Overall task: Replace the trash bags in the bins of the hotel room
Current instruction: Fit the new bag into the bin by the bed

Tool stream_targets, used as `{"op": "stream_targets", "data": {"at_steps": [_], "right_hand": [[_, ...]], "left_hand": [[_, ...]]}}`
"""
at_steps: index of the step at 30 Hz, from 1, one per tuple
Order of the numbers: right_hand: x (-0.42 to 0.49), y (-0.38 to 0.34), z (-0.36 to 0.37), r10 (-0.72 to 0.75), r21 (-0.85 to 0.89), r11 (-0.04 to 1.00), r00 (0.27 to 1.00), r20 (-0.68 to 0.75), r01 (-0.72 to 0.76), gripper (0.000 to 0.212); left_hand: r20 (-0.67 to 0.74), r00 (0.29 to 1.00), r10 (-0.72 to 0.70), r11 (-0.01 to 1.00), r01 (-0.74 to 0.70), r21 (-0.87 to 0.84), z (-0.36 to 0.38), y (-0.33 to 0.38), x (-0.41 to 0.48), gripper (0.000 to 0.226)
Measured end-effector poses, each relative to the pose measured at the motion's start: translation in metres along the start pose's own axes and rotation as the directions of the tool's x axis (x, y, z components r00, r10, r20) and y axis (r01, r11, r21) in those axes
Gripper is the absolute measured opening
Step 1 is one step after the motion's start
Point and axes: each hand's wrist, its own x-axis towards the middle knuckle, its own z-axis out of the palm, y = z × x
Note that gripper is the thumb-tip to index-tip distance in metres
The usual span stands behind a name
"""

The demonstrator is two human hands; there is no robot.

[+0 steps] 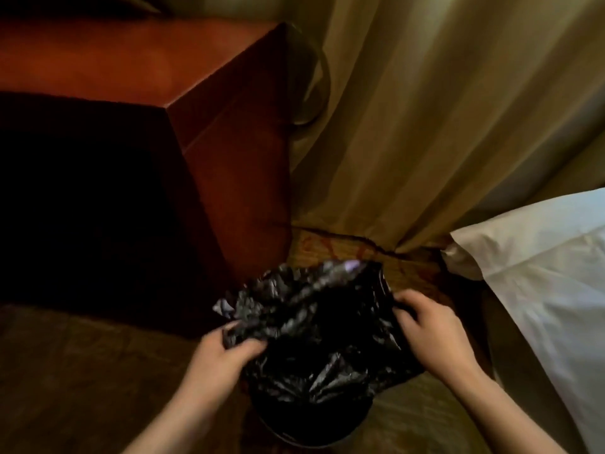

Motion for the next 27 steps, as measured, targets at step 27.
{"op": "stream_targets", "data": {"at_steps": [27], "right_hand": [[0.006,-0.047,0.065,-0.276,-0.305,0.431,0.445,0.852,0.850,0.035]], "left_hand": [[-0.161,0.984,-0.074,0.872,-0.015,-0.490,0.023,-0.009,-0.015,0.037]]}}
